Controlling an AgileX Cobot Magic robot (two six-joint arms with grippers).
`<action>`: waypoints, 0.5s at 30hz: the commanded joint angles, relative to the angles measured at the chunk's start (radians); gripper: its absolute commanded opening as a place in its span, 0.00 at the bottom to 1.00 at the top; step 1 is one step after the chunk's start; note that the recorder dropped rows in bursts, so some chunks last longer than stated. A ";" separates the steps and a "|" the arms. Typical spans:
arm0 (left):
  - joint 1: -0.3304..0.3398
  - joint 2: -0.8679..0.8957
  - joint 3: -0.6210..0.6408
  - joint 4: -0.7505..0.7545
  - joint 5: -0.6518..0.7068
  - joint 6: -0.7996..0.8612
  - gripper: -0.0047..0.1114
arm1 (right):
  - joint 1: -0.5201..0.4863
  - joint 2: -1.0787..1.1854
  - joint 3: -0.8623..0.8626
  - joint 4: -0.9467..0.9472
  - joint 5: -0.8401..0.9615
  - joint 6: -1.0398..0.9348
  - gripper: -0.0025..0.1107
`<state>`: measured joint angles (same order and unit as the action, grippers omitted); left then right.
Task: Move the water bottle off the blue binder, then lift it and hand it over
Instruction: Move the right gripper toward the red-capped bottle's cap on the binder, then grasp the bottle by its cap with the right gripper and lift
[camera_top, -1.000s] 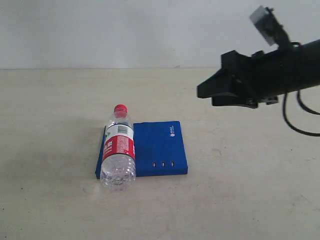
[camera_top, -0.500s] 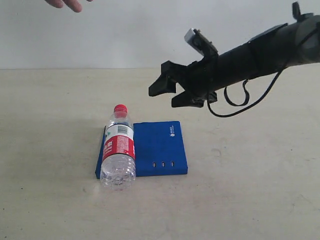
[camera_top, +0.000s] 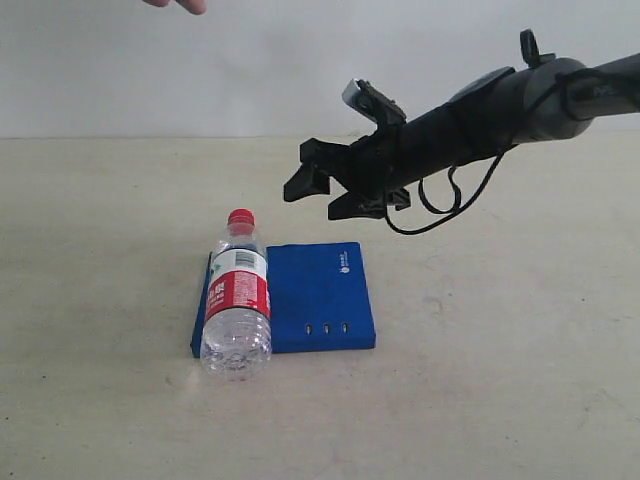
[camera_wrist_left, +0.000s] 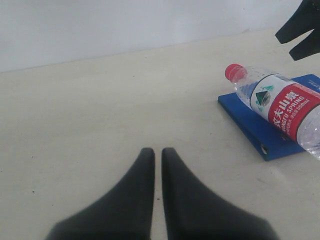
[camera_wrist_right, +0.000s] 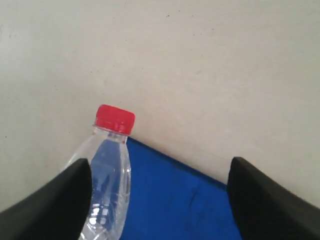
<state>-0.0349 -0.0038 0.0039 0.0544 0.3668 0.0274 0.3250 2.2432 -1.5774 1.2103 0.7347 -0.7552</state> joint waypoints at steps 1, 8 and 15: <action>0.003 0.004 -0.004 0.004 -0.001 0.004 0.08 | 0.032 0.037 -0.089 -0.004 0.057 0.033 0.62; 0.003 0.004 -0.004 0.004 -0.001 0.004 0.08 | 0.125 0.075 -0.197 -0.026 -0.042 0.038 0.62; 0.003 0.004 -0.004 0.004 -0.001 0.004 0.08 | 0.166 0.173 -0.249 -0.094 -0.098 0.170 0.62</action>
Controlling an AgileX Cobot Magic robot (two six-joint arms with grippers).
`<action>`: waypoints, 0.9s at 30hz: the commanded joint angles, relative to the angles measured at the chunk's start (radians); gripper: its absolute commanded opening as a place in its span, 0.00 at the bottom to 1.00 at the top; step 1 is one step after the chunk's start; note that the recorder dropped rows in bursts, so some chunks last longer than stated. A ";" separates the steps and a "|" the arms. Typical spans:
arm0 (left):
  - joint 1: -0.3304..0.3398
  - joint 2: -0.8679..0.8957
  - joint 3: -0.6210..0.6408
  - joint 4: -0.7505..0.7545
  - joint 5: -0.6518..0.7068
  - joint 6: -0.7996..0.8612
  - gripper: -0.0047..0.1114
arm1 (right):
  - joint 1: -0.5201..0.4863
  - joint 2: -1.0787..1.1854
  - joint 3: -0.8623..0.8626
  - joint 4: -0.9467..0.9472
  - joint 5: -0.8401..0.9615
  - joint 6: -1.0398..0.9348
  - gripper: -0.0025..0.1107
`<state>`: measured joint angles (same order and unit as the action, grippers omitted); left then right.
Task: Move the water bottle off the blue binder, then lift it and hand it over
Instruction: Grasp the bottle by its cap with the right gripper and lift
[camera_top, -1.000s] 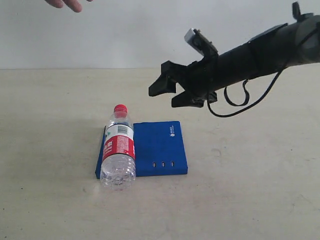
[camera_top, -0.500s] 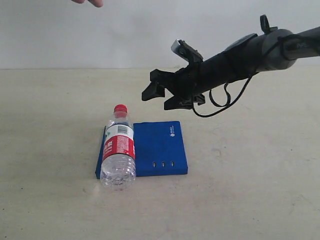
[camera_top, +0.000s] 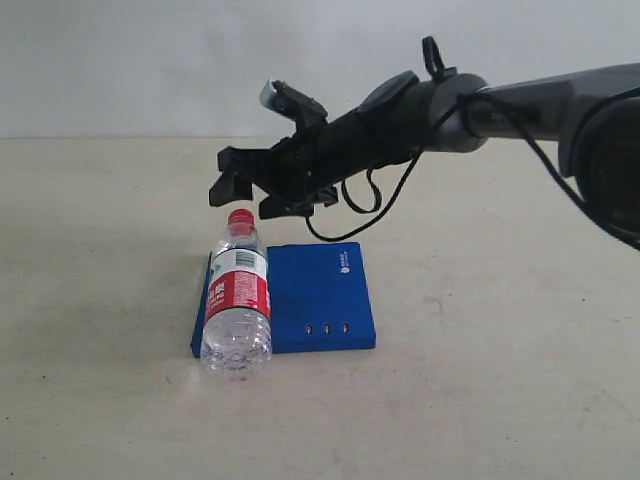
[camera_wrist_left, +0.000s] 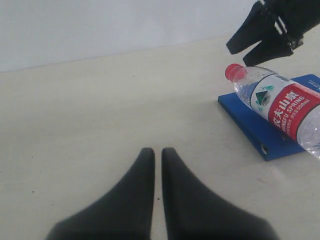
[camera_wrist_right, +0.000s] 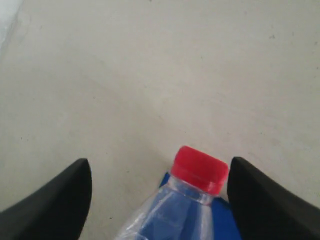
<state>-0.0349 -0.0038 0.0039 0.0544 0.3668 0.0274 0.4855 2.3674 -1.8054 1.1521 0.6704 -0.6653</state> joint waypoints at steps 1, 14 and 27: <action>0.003 0.004 -0.004 0.004 -0.001 0.004 0.08 | 0.005 0.061 -0.023 -0.034 -0.036 0.084 0.62; 0.003 0.004 -0.004 0.004 -0.001 0.004 0.08 | 0.006 0.110 -0.023 -0.008 0.025 0.080 0.29; 0.003 0.004 -0.004 0.004 -0.001 0.004 0.08 | -0.085 -0.126 -0.023 -0.034 0.162 -0.042 0.02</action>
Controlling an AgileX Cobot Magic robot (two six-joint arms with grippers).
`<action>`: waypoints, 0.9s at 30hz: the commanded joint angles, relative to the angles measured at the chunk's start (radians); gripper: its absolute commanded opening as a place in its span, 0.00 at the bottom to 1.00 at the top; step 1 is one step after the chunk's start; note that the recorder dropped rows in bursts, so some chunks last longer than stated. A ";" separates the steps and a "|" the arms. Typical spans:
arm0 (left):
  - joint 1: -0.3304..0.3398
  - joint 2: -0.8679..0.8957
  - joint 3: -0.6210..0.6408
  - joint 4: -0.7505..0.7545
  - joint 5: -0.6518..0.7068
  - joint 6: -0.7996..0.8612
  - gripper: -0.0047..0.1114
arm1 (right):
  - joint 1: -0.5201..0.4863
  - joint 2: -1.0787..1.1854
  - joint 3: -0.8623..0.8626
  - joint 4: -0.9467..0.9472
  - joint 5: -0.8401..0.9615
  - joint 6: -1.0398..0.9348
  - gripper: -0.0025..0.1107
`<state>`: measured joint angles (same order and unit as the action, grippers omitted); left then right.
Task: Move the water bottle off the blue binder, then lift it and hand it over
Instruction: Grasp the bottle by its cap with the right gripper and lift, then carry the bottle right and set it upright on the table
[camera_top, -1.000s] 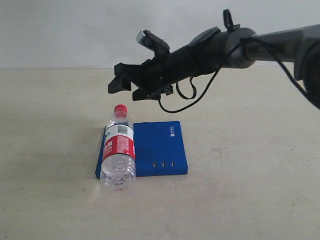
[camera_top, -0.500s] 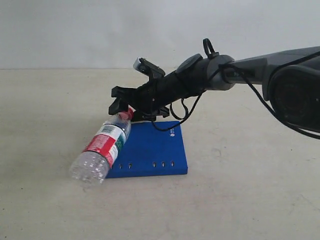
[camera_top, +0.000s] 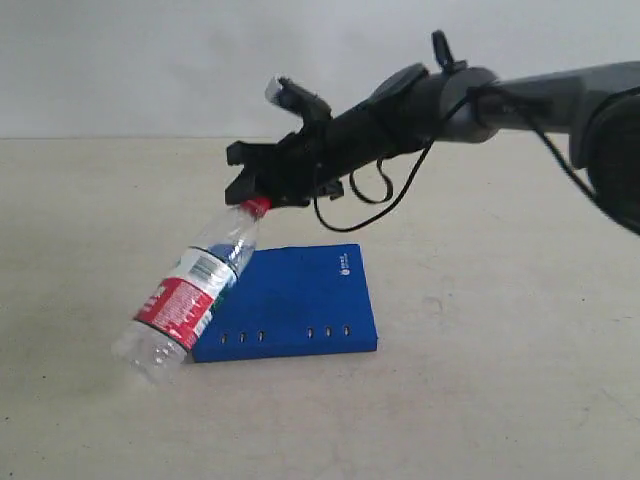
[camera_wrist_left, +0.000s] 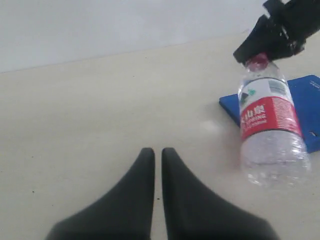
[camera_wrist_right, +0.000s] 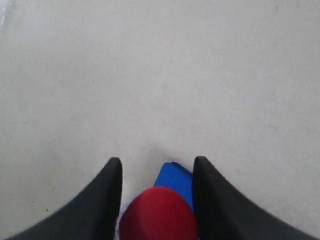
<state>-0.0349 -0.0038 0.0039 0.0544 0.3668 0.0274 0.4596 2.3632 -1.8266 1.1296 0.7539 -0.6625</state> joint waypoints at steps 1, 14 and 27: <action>0.003 0.004 -0.004 0.004 -0.001 0.004 0.08 | -0.074 -0.144 -0.001 -0.034 0.099 -0.046 0.02; 0.003 0.004 -0.004 0.004 -0.001 0.004 0.08 | -0.262 -0.298 0.001 -0.511 0.208 0.051 0.02; 0.003 0.004 -0.004 0.004 -0.001 0.004 0.08 | -0.383 -0.493 0.001 -0.897 0.248 0.062 0.02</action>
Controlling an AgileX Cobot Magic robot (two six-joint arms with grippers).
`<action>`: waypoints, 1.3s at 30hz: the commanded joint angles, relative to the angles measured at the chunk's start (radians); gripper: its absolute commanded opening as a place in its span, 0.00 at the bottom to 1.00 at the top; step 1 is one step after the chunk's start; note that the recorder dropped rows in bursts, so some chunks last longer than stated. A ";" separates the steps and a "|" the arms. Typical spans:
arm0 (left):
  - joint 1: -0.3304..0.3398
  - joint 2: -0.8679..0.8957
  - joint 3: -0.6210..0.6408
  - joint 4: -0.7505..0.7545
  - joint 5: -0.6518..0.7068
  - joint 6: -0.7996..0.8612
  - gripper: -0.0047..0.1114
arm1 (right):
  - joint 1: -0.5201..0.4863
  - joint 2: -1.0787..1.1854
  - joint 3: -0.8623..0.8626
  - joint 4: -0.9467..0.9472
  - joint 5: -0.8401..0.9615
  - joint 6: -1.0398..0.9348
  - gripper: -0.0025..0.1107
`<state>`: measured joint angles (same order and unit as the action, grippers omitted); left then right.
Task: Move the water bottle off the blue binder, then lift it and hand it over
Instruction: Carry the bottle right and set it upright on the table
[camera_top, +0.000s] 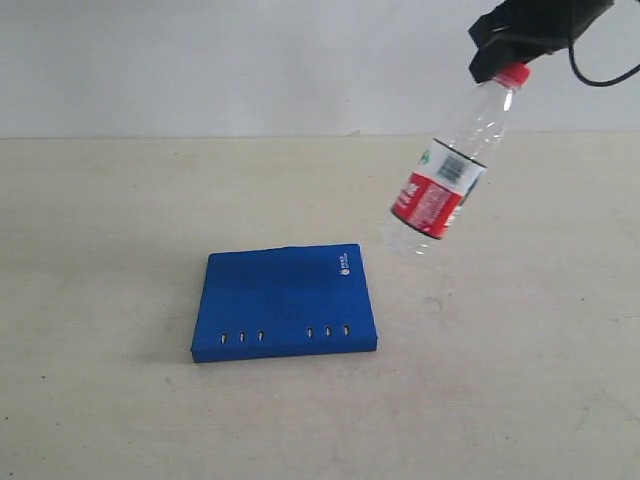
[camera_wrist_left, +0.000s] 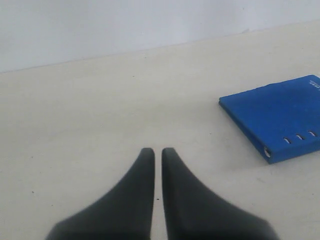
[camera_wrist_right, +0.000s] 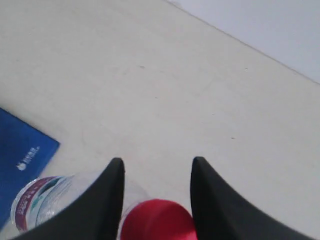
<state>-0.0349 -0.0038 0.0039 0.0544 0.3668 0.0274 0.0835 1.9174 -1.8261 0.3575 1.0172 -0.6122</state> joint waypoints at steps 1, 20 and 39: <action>0.003 0.004 -0.004 0.004 -0.001 0.004 0.08 | -0.007 -0.051 0.000 -0.161 -0.016 0.014 0.02; 0.003 0.004 -0.004 0.004 -0.001 0.004 0.08 | -0.007 0.049 0.000 -0.393 -0.399 0.215 0.02; 0.003 0.004 -0.004 0.004 -0.001 0.004 0.08 | -0.007 0.115 0.000 -0.372 -0.397 0.114 0.02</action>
<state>-0.0349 -0.0038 0.0039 0.0544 0.3668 0.0292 0.0817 2.0280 -1.8244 -0.0259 0.6276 -0.4632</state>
